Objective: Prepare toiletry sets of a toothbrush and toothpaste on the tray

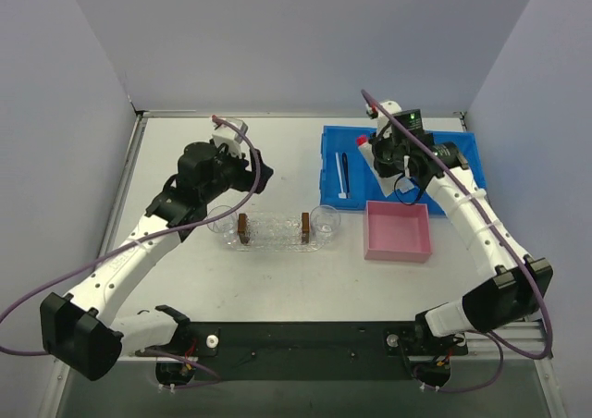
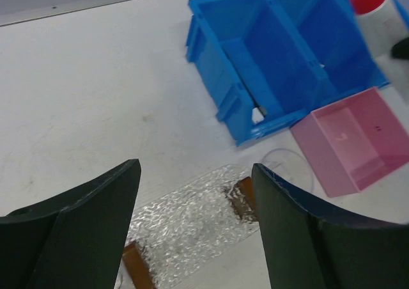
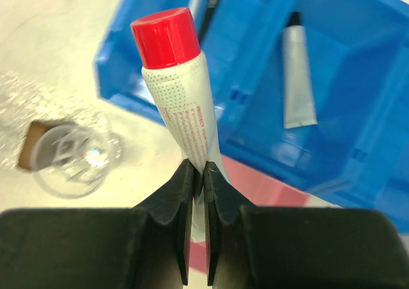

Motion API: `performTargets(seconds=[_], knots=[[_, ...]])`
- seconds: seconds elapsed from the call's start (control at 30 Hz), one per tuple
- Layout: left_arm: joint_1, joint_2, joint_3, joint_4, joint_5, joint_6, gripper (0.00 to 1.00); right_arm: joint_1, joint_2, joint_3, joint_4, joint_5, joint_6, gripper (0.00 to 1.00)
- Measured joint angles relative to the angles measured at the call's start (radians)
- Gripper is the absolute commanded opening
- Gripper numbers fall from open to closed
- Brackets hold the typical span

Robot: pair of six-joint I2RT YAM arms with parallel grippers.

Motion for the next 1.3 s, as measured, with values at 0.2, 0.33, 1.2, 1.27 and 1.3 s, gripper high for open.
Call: performTargets(seconds=[0.2, 0.33, 1.2, 1.27, 1.3], knots=[[0.0, 0.078, 0.076, 0.066, 0.256, -0.084, 0.81, 0.198, -0.119, -0.14, 0.016, 0.011, 0.009, 0.0], [0.0, 0.104, 0.072, 0.109, 0.411, -0.153, 0.81, 0.326, -0.141, -0.195, 0.016, 0.039, 0.027, 0.0], [0.0, 0.25, 0.017, 0.246, 0.701, -0.401, 0.78, 0.596, -0.149, -0.194, 0.069, 0.17, 0.045, 0.0], [-0.001, 0.261, 0.017, 0.251, 0.719, -0.416, 0.77, 0.599, -0.149, -0.194, 0.068, 0.182, 0.043, 0.0], [-0.002, 0.265, 0.017, 0.256, 0.726, -0.423, 0.75, 0.602, -0.149, -0.194, 0.068, 0.186, 0.04, 0.0]])
